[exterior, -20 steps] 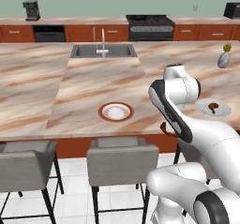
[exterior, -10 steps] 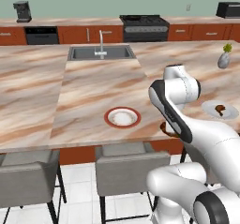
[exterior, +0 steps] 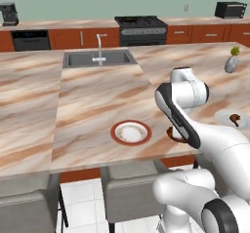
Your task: Take the chicken drumsticks from the pan and place one on each plate on the dining counter.
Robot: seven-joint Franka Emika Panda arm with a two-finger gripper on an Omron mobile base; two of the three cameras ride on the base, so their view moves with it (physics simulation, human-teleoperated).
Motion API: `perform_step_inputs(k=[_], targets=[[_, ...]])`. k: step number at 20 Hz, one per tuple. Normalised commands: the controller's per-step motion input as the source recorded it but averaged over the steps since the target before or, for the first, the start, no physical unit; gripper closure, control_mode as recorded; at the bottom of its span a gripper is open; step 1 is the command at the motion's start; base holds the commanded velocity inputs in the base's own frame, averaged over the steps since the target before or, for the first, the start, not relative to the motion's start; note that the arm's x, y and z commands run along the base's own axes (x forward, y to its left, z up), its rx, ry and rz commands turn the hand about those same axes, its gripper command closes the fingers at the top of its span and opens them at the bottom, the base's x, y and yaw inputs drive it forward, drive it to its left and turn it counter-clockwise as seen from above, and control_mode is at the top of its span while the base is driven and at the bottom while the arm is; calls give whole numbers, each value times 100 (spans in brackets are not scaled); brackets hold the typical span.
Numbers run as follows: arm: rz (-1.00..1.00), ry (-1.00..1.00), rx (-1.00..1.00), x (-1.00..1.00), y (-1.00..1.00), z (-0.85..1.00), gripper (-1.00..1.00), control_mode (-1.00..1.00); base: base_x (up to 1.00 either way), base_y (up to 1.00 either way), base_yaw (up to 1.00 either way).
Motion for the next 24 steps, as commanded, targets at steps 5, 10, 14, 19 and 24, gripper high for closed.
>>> perform_step_inputs(k=[5,10,14,19,24], targets=[[-7,0,0,21,13,10,100,-100,14,12,-6],[-8,0,0,47,31,13,100,-100,0,0,0],[-3,0,-1,71,54,3,100,-100,0,0,0],[-2,0,-1,68,48,-5,100,-100,0,0,0],[-3,-10,0,50,13,-49,100,-100,0,0,0]])
